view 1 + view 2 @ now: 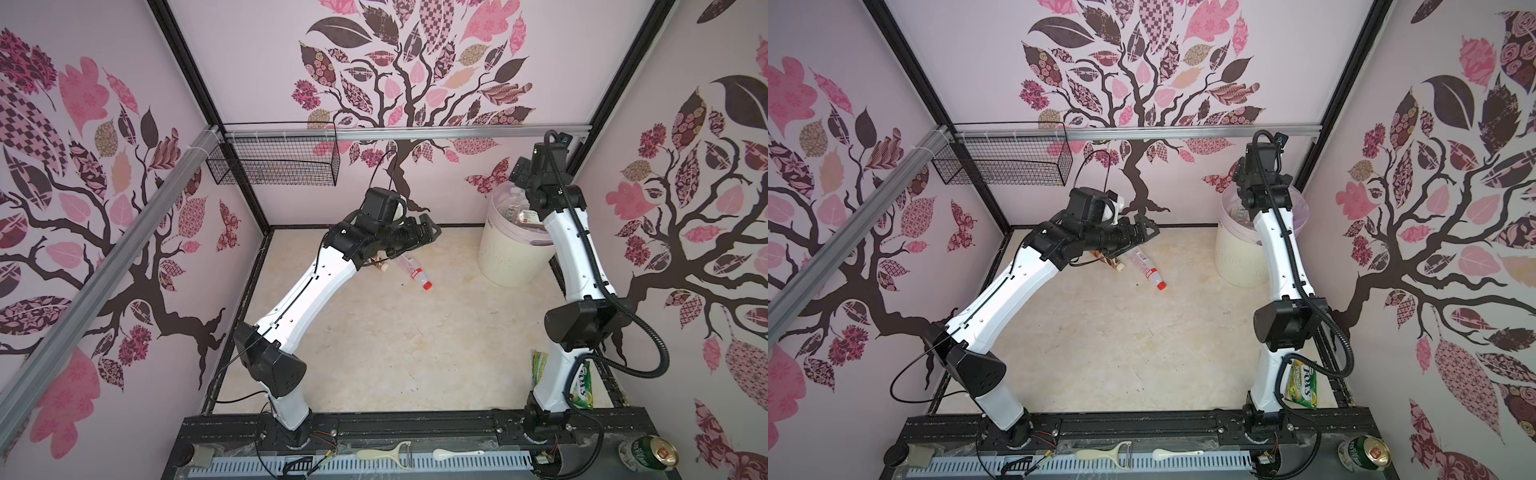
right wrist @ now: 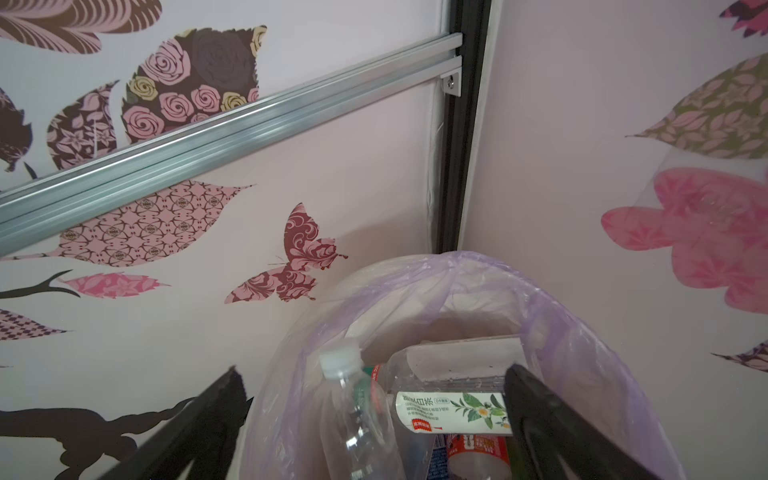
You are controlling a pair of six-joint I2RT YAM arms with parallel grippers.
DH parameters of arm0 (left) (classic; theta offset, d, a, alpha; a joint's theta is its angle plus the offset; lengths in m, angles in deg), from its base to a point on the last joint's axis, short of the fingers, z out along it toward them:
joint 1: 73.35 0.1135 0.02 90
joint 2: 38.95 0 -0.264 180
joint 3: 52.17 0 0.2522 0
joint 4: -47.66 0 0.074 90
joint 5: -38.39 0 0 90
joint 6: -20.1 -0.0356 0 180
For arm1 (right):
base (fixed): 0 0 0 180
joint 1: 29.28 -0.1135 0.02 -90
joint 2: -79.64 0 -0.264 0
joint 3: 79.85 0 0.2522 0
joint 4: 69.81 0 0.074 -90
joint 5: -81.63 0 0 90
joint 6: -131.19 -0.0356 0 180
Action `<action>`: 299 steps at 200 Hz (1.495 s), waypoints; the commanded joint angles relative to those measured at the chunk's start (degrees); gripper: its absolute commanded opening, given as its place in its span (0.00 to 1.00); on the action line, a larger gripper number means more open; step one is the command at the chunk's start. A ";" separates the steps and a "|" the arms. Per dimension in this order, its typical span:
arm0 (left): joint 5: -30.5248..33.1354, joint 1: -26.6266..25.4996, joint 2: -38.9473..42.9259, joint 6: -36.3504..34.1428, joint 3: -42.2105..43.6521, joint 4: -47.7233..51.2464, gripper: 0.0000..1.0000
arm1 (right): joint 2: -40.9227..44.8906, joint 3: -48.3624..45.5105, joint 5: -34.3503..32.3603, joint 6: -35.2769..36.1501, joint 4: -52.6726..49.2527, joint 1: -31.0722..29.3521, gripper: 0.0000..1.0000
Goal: Throw the plastic bottles in the bin
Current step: 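Carry the clear bottle over the bin with right gripper and release, then move right gripper from the bin down to the red-capped clear bottle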
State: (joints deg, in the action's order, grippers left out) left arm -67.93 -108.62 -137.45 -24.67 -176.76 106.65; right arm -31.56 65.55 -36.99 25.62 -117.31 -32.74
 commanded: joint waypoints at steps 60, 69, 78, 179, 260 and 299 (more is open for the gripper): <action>5.87 0.16 6.01 -0.31 8.11 -0.44 0.98 | 6.95 4.66 6.96 -3.30 -0.23 -2.95 0.99; 7.18 0.15 6.42 -0.71 8.73 -0.01 0.98 | 7.76 2.92 7.47 -3.16 0.12 -4.74 1.00; 8.75 0.15 6.71 -1.19 9.07 0.60 0.98 | 8.34 1.05 7.89 -2.89 0.39 -7.01 0.99; 5.90 13.95 18.02 7.48 33.99 -4.32 0.98 | 7.29 -30.92 20.51 -6.16 5.52 -21.58 1.00; 5.99 15.06 22.62 5.68 40.60 -0.18 0.98 | 3.09 -46.77 28.94 0.48 9.70 -21.67 1.00; 4.22 15.05 21.37 6.91 40.38 0.97 0.98 | -1.17 -47.23 31.44 1.46 12.32 -23.26 0.96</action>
State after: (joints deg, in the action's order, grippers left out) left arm -62.18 -93.54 -115.60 -18.61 -137.66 106.52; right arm -29.15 17.75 -7.70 25.14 -107.65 -54.86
